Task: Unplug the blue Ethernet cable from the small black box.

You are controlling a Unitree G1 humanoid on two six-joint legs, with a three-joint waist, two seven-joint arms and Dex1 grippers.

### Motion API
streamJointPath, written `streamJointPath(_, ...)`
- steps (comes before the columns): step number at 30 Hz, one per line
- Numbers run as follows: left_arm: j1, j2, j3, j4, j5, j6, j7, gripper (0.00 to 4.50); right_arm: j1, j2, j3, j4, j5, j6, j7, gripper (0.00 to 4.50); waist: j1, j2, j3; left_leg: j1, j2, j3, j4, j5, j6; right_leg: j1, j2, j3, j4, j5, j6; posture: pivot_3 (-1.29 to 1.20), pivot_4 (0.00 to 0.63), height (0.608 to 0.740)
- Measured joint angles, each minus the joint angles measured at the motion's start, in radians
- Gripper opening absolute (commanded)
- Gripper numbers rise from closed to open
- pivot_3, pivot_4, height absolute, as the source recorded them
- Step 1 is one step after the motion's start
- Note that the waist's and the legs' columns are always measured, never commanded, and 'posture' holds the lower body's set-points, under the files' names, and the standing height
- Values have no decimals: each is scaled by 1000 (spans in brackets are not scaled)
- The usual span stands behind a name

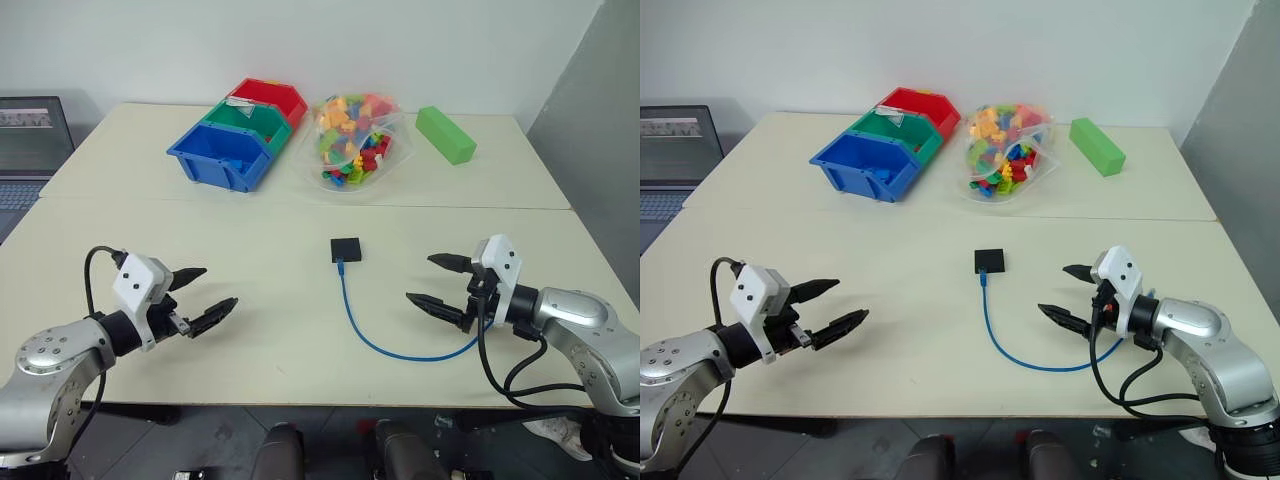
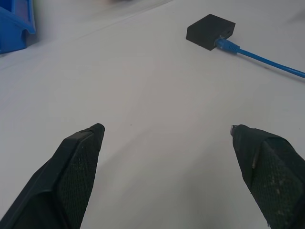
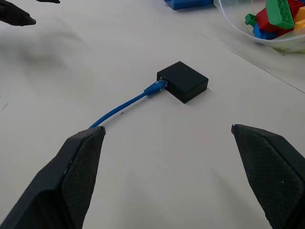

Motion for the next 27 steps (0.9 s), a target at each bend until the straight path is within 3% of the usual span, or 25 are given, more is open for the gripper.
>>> streamJointPath(16, 16, 8, -1, -32, -13, 7, -27, 4500, -34, 29, 35, -3, 7, 51, -20, 4495, -1, 0, 0, 0, 0, 0, 0, 0, 0, 0, 0, 0, 0, 0, 0, 0, 150, 740)
streamJointPath(21, 21, 46, -2, -33, -46, 2, -131, 4500, -78, 165, 224, -1, -66, 103, -117, 4495, -3, 1, 1, 2, 1, 0, -2, 0, 0, -1, 1, 1, 2, -1, -2, 0, 150, 740)
streamJointPath(27, 7, 86, 2, -25, -90, 23, -202, 4500, -170, 378, 302, 123, -175, 162, -312, 4495, -3, 1, 1, 2, 1, 0, -2, 0, 0, -1, 1, 1, 3, -2, -3, 0, 150, 740)
